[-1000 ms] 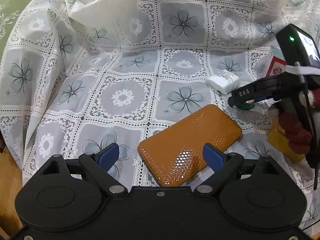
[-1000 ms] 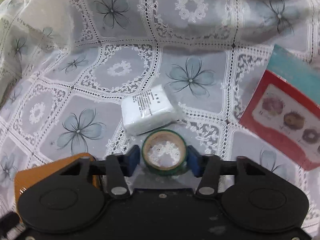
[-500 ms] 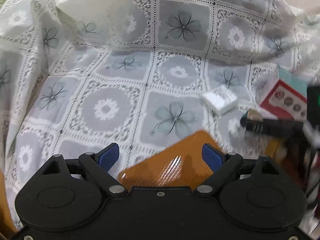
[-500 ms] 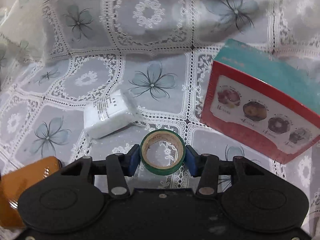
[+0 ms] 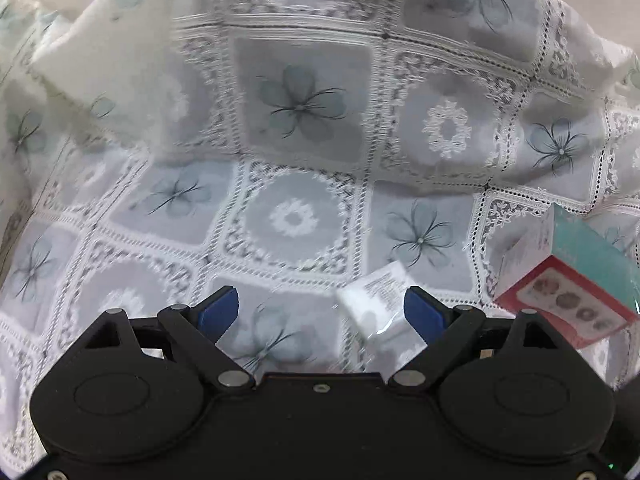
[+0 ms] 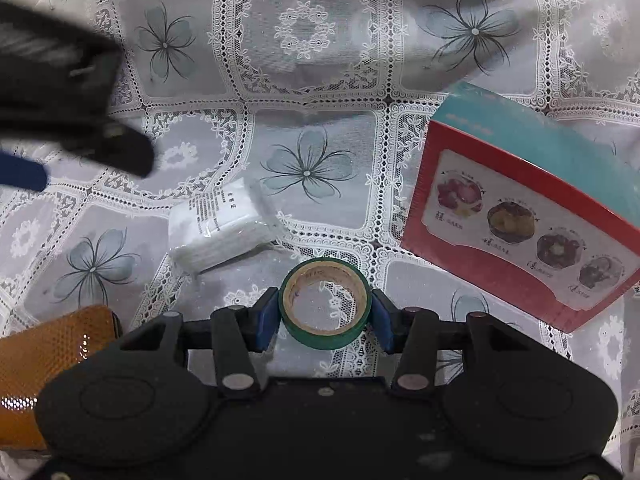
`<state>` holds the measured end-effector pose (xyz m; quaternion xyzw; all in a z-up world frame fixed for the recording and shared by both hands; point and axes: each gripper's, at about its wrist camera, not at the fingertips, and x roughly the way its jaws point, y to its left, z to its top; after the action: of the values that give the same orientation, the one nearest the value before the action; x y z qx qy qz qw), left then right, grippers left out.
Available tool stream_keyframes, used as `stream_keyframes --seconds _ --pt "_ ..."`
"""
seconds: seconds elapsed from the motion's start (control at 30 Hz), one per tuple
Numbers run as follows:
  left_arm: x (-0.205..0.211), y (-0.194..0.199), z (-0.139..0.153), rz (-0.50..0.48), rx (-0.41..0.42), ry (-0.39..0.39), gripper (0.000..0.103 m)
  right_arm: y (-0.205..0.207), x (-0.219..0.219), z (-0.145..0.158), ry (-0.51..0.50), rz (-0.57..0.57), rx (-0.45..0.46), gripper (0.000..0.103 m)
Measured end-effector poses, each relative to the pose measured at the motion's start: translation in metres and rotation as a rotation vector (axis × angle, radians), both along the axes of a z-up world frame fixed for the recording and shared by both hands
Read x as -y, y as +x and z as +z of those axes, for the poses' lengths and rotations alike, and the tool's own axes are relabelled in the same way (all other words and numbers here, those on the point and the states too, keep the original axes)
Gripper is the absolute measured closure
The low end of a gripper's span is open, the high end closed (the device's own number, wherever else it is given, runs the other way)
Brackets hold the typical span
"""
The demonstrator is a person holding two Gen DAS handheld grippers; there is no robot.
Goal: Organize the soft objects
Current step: 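Grasp the white packet with the left tool while the right tool holds the tape roll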
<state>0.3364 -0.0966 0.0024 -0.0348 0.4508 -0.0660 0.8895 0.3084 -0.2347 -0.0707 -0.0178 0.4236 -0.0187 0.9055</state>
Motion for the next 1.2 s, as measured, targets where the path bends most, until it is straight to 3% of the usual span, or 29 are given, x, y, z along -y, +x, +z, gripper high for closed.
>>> stream_keyframes --seconds 0.37,0.63,0.9,1.2 --pt "0.036 0.035 -0.028 -0.005 -0.071 0.022 0.016 -0.004 -0.016 -0.006 -0.064 0.012 0.023 0.057" --pt "0.048 0.046 -0.049 -0.012 -0.115 0.055 0.015 -0.004 -0.012 -0.010 -0.049 0.008 0.021 0.056" --pt "0.049 0.052 -0.071 -0.032 -0.177 0.051 0.003 -0.005 -0.014 -0.008 -0.060 0.010 0.024 0.056" --pt "0.057 0.058 -0.070 -0.064 -0.200 0.071 0.003 -0.003 -0.014 -0.006 -0.062 0.009 0.024 0.056"
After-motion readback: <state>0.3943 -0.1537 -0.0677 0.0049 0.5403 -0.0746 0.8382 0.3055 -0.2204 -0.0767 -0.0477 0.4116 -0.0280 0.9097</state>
